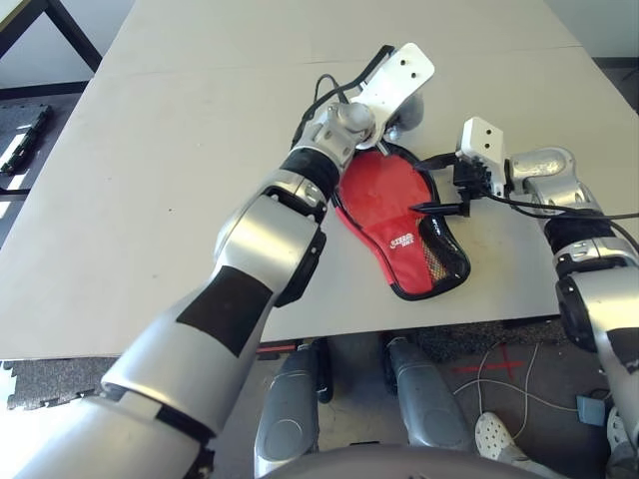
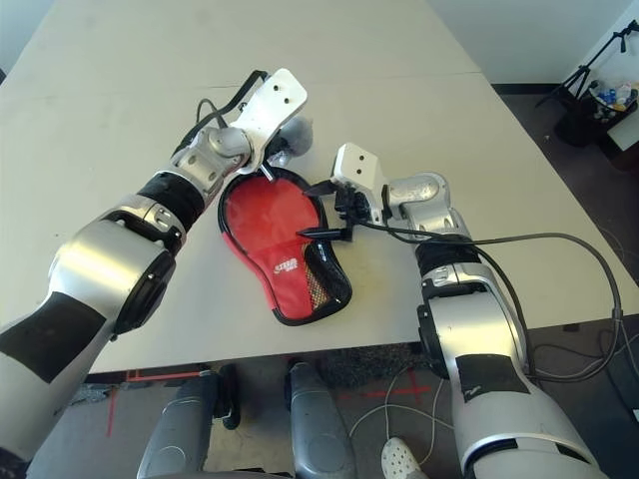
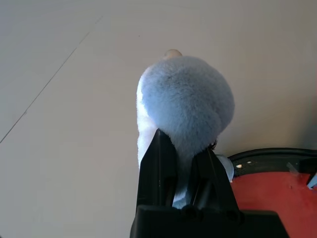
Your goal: Store the ping-pong paddle in its case and zip it.
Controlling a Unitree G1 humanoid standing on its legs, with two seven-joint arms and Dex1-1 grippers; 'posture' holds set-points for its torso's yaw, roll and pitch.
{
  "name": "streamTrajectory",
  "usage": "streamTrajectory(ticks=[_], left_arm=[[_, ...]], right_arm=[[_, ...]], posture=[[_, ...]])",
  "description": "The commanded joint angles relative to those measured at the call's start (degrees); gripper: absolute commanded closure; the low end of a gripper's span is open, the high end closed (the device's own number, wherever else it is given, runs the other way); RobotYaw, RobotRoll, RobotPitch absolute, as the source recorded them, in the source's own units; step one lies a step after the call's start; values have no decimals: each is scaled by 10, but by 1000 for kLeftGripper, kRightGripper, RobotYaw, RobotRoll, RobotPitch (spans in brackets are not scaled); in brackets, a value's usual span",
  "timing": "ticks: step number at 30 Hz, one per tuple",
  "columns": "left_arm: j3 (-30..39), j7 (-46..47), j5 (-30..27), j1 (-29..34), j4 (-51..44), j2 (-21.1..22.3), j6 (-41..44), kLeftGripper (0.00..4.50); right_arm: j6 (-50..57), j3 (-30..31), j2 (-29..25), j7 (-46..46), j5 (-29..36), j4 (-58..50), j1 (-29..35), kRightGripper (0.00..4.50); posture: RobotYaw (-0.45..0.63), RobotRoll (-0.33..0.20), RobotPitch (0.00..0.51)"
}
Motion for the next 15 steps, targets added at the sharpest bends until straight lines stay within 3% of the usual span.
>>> streamTrajectory(ticks=[1, 12, 15], left_arm=[[-4, -16, 5, -4, -11, -35, -33, 3672], [23, -22, -8, -23, -17, -41, -37, 149], [27, -24, -10, -32, -17, -36, -39, 31]], right_arm=[[12, 28, 14, -11, -30, 21, 34, 0], [14, 25, 17, -16, -32, 18, 40, 0], [13, 25, 18, -18, -32, 19, 41, 0]], posture=[[-178, 0, 250], [-178, 0, 251], [-173, 0, 249]])
